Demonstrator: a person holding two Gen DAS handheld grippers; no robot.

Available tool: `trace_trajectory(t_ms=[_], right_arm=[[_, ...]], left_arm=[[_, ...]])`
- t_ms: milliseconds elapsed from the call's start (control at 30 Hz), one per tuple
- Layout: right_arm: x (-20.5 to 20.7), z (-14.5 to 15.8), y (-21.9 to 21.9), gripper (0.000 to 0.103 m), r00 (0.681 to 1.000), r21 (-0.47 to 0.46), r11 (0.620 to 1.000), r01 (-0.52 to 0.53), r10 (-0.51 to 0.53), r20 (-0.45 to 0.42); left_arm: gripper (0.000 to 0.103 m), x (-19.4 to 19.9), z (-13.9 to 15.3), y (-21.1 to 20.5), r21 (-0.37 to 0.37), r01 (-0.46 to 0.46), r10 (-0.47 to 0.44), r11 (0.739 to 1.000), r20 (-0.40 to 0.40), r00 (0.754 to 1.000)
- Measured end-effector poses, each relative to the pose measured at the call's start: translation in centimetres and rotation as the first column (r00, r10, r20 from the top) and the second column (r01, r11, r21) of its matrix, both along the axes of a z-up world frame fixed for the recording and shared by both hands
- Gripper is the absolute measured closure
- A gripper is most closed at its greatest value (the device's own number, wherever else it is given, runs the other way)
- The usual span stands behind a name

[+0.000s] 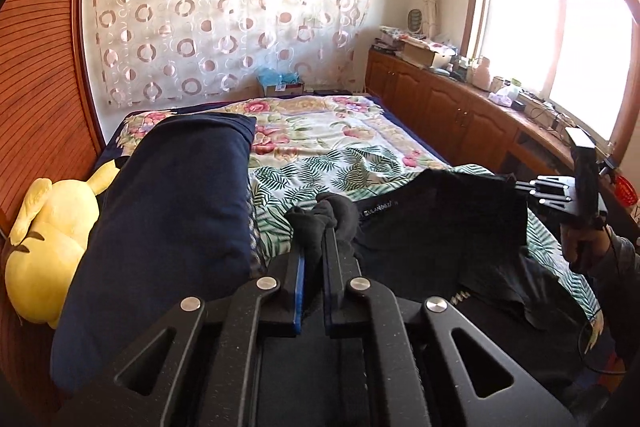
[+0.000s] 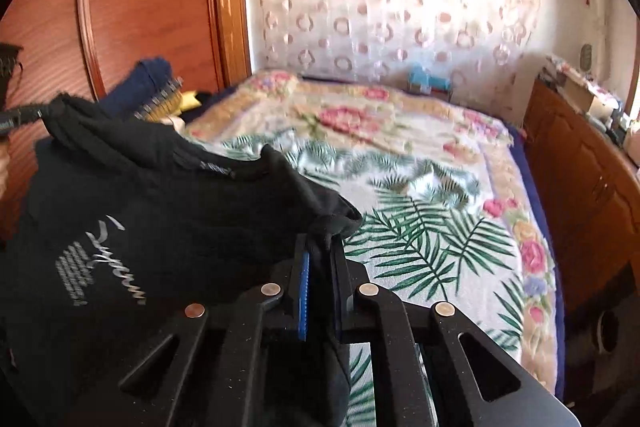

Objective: Fold small clothes

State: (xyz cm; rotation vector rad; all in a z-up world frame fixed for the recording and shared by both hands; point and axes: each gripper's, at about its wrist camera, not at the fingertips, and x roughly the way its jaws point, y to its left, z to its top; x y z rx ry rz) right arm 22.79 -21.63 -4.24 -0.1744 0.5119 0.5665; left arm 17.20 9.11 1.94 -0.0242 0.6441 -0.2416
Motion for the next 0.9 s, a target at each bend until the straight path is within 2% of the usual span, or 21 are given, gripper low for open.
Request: trace_trajectory(t_ms=[367,533,633,767,900], right_arm=[[-11.5,-0.4,-3.6,0.095,0.997,0.045,0.999,0.017,-0.020,0.071],[-18.3,-0.8,-5.7,0.095,0.996,0.067,0.997,0.031,-0.036,0.083],[-22.0,-1.1,-7.0,0.095,0.998,0.082,0.996,0.026,-0.031,0.063],[-26.1,-1.3,-8.2,0.095,0.999,0.058,0.998,0.019,-0.022,0.044],[-28.2,-0.3,-8.6,0.095,1.000,0.063,0.998,-0.002,0.002,0.009]], left_arm=[[0.096,-9.0,-1.4,1.1,-0.033,-0.038,0.039,0.999,0.024,0.999],[0.096,-14.1,-1.9,2.4,-0.059,-0.076,0.078,0.995,0.042,0.996],[0.096,-16.7,-1.9,3.0,-0.100,-0.088,0.093,0.991,0.045,0.995],[0.096,-19.4,-2.1,3.2,-0.067,-0.115,0.119,0.991,0.055,0.991],[0.096,-21.0,-2.7,3.6,-0.075,-0.131,0.134,0.989,0.037,0.990]])
